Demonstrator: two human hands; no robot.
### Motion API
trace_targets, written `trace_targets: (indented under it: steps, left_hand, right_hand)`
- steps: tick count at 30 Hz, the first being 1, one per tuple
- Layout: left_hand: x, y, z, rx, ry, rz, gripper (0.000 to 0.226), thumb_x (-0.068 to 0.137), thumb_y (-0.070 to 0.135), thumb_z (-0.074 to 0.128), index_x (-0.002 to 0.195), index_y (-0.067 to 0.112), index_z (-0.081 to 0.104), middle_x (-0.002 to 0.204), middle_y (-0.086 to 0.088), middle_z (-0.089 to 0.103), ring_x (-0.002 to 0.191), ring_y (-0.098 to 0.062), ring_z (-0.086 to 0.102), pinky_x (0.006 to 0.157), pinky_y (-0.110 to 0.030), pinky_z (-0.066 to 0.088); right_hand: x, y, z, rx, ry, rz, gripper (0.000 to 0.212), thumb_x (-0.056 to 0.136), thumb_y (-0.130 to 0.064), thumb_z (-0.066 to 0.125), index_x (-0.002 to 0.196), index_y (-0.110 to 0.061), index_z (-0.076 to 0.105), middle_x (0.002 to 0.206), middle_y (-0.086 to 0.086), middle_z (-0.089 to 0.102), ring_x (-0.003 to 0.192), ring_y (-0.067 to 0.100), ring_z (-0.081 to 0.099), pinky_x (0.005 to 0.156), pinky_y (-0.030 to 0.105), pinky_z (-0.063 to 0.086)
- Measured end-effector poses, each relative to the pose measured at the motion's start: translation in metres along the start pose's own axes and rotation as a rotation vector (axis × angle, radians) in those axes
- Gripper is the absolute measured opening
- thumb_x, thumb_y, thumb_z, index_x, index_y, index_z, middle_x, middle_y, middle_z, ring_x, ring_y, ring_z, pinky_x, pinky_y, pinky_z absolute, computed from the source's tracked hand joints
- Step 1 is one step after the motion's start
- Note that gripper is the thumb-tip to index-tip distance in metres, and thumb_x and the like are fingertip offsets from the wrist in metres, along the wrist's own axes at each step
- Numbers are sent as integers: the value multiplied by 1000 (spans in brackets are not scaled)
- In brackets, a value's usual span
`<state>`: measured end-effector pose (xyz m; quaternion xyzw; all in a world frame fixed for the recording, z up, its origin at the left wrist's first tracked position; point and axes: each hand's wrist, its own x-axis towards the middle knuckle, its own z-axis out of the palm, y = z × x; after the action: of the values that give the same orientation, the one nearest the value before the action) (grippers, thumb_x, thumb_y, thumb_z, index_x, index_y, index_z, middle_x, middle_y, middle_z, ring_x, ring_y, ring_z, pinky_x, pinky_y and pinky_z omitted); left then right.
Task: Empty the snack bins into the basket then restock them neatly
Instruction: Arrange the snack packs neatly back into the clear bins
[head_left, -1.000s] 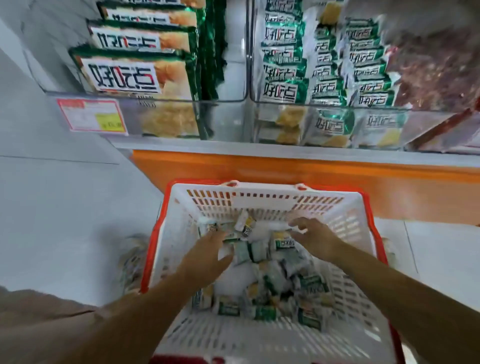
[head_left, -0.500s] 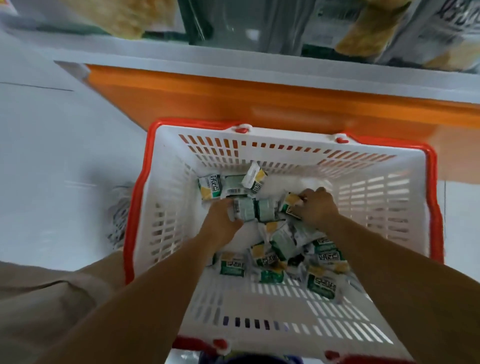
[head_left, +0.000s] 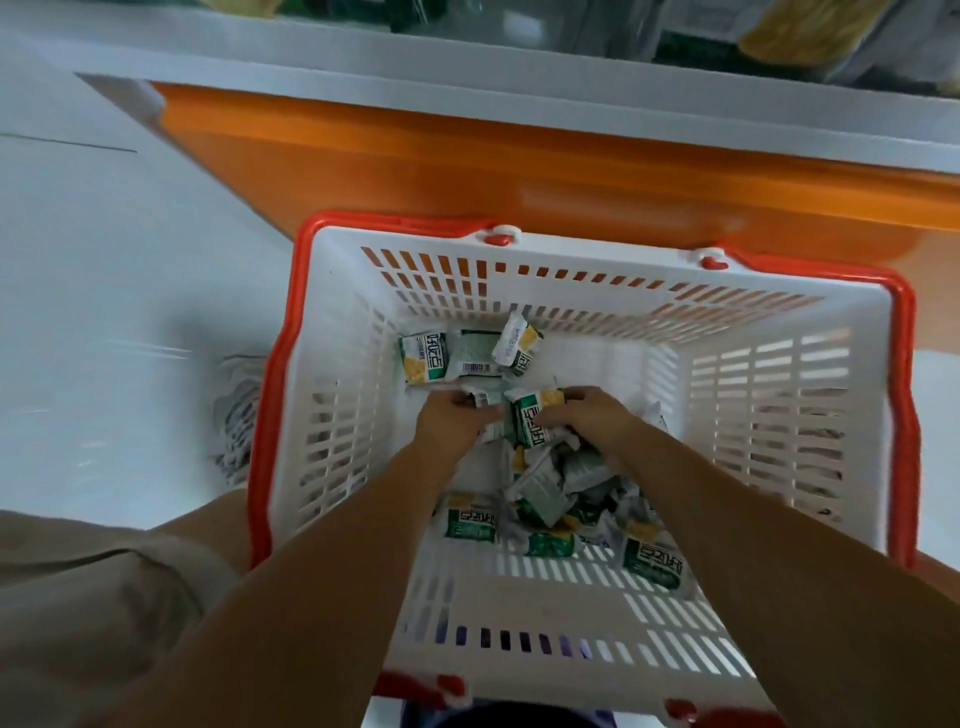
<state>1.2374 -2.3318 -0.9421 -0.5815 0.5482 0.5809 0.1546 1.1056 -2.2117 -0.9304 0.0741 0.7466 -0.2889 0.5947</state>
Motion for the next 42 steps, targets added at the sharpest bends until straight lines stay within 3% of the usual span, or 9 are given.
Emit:
trace_targets:
  steps: [2, 5, 8, 11, 21, 27, 31, 36, 42]
  left_hand:
    - [-8, 1, -6, 4, -71, -42, 19, 86, 23, 74, 91, 6, 68, 82, -15, 62, 51, -6, 42, 39, -11, 32]
    - [-25, 2, -10, -96, -147, -51, 42, 87, 19, 73, 123, 9, 55, 124, -19, 62, 62, -10, 49, 44, -14, 43]
    - [-50, 12, -16, -294, -225, -79, 22, 89, 11, 70, 105, 17, 56, 117, -10, 63, 83, -15, 60, 83, -35, 58]
    - [-71, 27, -22, -259, -236, 50, 42, 91, 20, 69, 124, 25, 44, 109, 4, 54, 103, -19, 57, 99, -42, 52]
    - [-162, 98, -56, -333, -272, 382, 70, 84, 18, 76, 143, 22, 38, 134, -11, 59, 101, -30, 70, 82, -47, 60]
    - [-212, 134, -66, -375, -336, 470, 101, 75, 17, 83, 153, 26, 21, 154, -7, 37, 118, -27, 58, 96, -51, 52]
    - [-253, 159, -78, -338, -380, 543, 117, 65, 26, 86, 155, 20, 12, 146, -5, 47, 121, -24, 57, 102, -48, 48]
    - [-295, 195, -91, -360, -385, 660, 107, 81, 14, 77, 156, 20, 2, 145, -8, 49, 97, -19, 69, 80, -37, 60]
    - [-316, 233, -103, -409, -332, 778, 118, 70, 19, 83, 157, 21, 3, 160, -12, 25, 101, -20, 67, 86, -42, 59]
  right_hand:
    - [-7, 4, 3, -8, -27, -20, 30, 77, -15, 79, 99, -9, 59, 94, 11, 65, 81, 25, 62, 77, 39, 53]
    - [-20, 12, 4, -10, -24, -50, 52, 71, -19, 83, 111, -17, 51, 112, 10, 60, 99, 29, 61, 92, 45, 52]
    - [-42, 13, 3, 39, -26, -123, 68, 68, -26, 84, 125, -17, 48, 120, 11, 59, 103, 31, 61, 91, 46, 52]
    - [-76, 8, -4, 153, -21, -227, 56, 78, -25, 77, 127, -14, 50, 115, 10, 63, 102, 32, 64, 89, 44, 54]
    - [-206, -21, -44, 408, -149, -610, 9, 93, -3, 55, 101, -5, 54, 86, 9, 60, 86, 23, 62, 86, 36, 51]
    - [-258, -44, -52, 476, -145, -766, 10, 94, 2, 49, 94, -5, 55, 83, 8, 62, 72, 13, 65, 66, 25, 53]
    - [-291, -61, -61, 437, -135, -854, 21, 94, 2, 50, 113, -1, 57, 107, 15, 71, 93, 23, 69, 72, 27, 55]
    - [-334, -87, -74, 386, -176, -958, 28, 94, -2, 51, 122, -5, 56, 118, 22, 65, 104, 27, 66, 86, 34, 55]
    - [-362, -124, -98, 377, -75, -1029, 19, 91, 1, 54, 108, -4, 59, 84, 9, 66, 72, 13, 63, 69, 24, 51]
